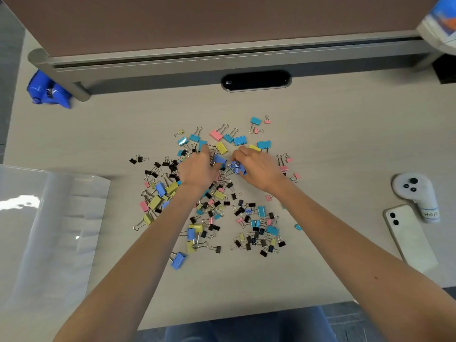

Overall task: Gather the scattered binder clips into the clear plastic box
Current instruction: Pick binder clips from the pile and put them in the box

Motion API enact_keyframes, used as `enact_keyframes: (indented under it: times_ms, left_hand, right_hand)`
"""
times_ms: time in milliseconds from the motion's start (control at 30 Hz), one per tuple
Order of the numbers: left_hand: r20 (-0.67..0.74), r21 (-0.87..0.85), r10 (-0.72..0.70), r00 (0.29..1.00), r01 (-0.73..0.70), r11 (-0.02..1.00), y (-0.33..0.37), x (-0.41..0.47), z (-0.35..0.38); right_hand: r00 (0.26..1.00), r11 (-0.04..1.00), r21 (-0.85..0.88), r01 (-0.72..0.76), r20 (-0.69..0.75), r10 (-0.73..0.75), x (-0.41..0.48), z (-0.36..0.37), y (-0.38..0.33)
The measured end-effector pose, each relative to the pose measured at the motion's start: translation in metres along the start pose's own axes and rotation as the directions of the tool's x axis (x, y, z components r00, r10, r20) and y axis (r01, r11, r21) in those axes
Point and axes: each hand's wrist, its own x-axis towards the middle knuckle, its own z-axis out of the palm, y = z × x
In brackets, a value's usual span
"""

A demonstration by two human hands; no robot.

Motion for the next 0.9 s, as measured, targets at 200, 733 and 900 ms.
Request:
enact_keyframes:
  times_ms: [200,733,900]
  left_hand:
    - [0.003,0.006,-0.015,1.000,0.015,1.000,0.014,0.000,-0.003]
    - [-0.013,0.086,0.068,0.998,-0.067,0.994,0.020,-0.001,-0.005]
    - [-0.010,-0.063,-0.087,0.996,0.087,0.994,0.012,0.000,-0.010]
  right_hand:
    - [0.992,0.992,0.085,-0.091,-0.077,0.098,-0.019,-0.003,0.007]
    - [0.932,0.901,0.271,-0.338,-0.041,0.361,-0.056,0.005,-0.006]
    - [0.908,0.862,0.327,-0.388,-0.028,0.419,-0.057,0.006,-0.011]
